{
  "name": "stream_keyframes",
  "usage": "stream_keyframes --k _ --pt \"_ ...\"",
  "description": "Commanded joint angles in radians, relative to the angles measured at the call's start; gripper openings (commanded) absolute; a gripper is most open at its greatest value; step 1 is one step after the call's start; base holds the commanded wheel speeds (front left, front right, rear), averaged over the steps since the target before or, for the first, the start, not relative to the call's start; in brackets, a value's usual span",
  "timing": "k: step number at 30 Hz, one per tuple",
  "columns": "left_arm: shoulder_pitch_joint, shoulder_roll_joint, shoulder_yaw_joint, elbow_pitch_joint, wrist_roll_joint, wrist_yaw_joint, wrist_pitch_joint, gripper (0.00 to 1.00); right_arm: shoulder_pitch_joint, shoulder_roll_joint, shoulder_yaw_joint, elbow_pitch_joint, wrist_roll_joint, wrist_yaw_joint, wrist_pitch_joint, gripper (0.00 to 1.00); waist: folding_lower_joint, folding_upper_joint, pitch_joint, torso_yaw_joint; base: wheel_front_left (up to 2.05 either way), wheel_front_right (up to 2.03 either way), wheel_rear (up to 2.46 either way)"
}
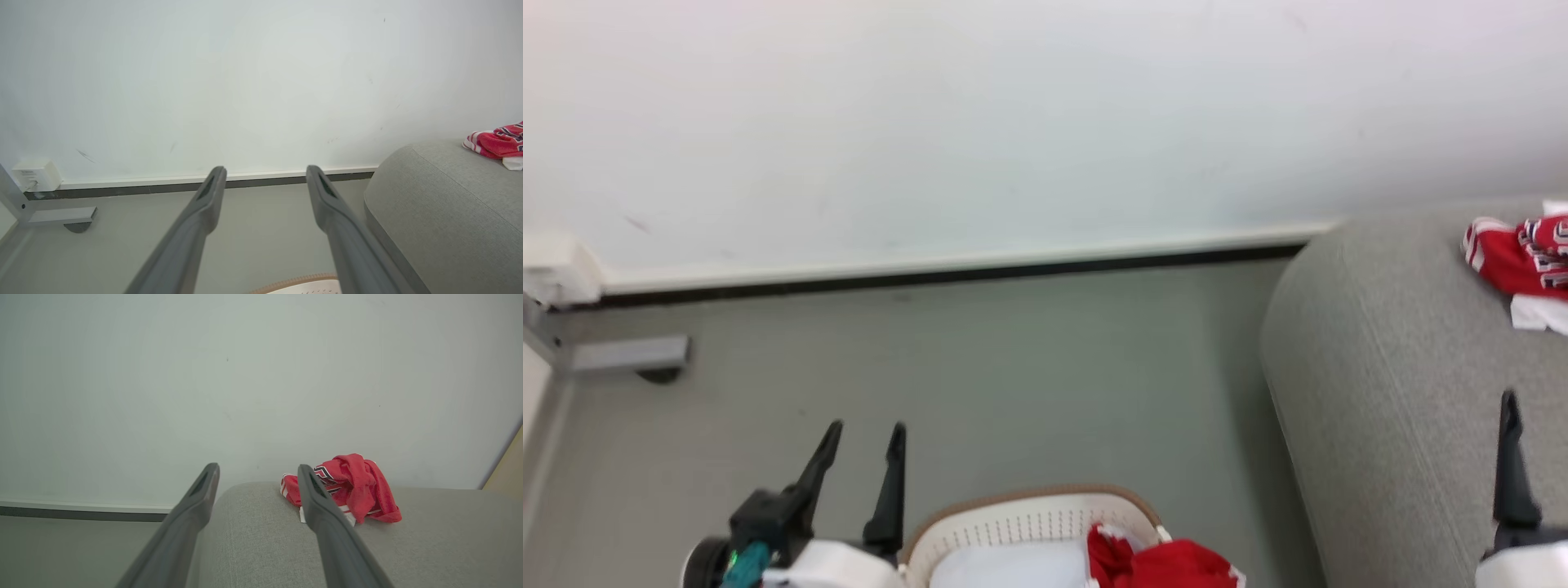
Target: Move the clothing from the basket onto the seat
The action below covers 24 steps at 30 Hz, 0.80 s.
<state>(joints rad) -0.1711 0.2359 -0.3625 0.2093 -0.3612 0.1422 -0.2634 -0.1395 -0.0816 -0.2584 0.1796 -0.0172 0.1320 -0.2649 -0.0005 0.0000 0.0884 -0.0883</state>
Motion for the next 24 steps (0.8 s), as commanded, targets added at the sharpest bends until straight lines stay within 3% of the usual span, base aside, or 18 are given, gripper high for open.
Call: stream_keyframes --k 1,12,24 --pt "0.054 -0.005 0.028 -0.021 0.023 0.004 -0.001 1.00 0.061 0.011 0.009 -0.026 0.006 -0.003 0.001 1.00 0.0005 0.0000 -0.092 0.052 0.00 0.00 0.00" --pt "0.222 -0.071 0.193 -0.066 0.086 -0.062 -0.001 1.00 0.257 0.029 0.132 -0.006 0.079 -0.003 0.001 1.00 0.0005 0.0000 -0.150 0.091 0.00 0.00 0.00" --pt "0.235 -0.138 0.275 -0.050 0.162 -0.151 -0.001 1.00 0.250 0.030 0.163 0.022 0.107 -0.003 0.001 1.00 0.0005 0.0000 -0.148 0.117 0.00 0.00 0.00"
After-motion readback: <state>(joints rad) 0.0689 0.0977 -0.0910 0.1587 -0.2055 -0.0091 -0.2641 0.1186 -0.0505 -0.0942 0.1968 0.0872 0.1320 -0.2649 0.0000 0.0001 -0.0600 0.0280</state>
